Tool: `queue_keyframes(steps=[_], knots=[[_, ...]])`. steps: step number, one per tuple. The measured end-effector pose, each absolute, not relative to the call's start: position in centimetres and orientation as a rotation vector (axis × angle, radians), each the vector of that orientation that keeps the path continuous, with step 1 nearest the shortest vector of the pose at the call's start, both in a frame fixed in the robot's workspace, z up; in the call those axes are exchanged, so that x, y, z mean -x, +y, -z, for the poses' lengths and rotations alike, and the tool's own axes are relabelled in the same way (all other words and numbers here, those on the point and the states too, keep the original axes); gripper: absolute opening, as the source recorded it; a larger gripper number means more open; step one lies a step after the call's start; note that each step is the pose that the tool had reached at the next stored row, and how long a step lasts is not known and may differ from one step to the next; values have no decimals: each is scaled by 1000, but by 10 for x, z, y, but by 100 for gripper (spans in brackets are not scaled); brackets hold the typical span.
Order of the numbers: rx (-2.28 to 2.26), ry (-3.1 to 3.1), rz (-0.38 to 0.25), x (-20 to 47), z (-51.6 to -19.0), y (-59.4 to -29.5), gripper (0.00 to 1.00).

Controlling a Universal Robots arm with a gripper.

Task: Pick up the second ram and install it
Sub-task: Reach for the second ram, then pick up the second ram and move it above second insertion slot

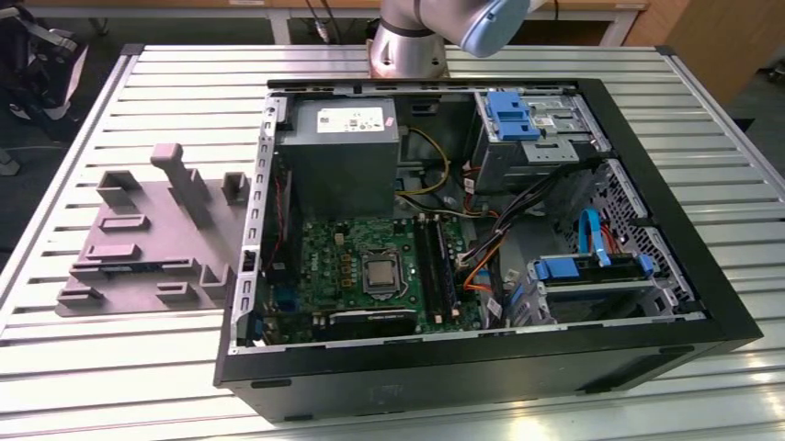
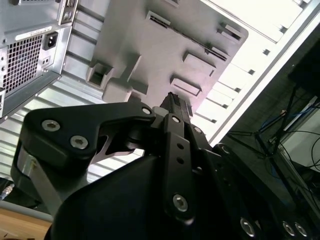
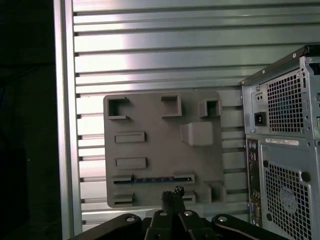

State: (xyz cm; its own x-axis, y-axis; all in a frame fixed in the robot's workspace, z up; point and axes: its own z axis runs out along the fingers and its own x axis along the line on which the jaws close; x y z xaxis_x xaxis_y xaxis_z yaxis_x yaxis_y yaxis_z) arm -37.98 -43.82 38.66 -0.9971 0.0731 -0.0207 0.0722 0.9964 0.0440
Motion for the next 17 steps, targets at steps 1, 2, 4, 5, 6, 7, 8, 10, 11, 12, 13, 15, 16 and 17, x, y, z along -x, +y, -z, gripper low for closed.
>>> queue_keyframes(steps=[1,2,4,5,6,7,8,10,11,12,13,15,16,17], knots=[[-113,3117,-68,380,-387,-438,11],[-113,3116,-68,380,-387,-439,11],[-113,3116,-68,380,-387,-439,11],[-113,3117,-67,380,-387,-439,11],[-113,3117,-68,380,-387,-439,11],[-113,3116,-68,380,-387,-439,11],[-113,3116,-68,380,-387,-439,11],[-112,3117,-68,380,-387,-439,11],[-110,3117,-68,380,-387,-439,11],[-108,3117,-68,380,-387,-439,11],[-105,3117,-68,380,-387,-439,11],[-98,3117,-68,380,-387,-439,11],[-93,3117,-68,380,-387,-439,11],[-87,3118,-68,380,-387,-439,11]])
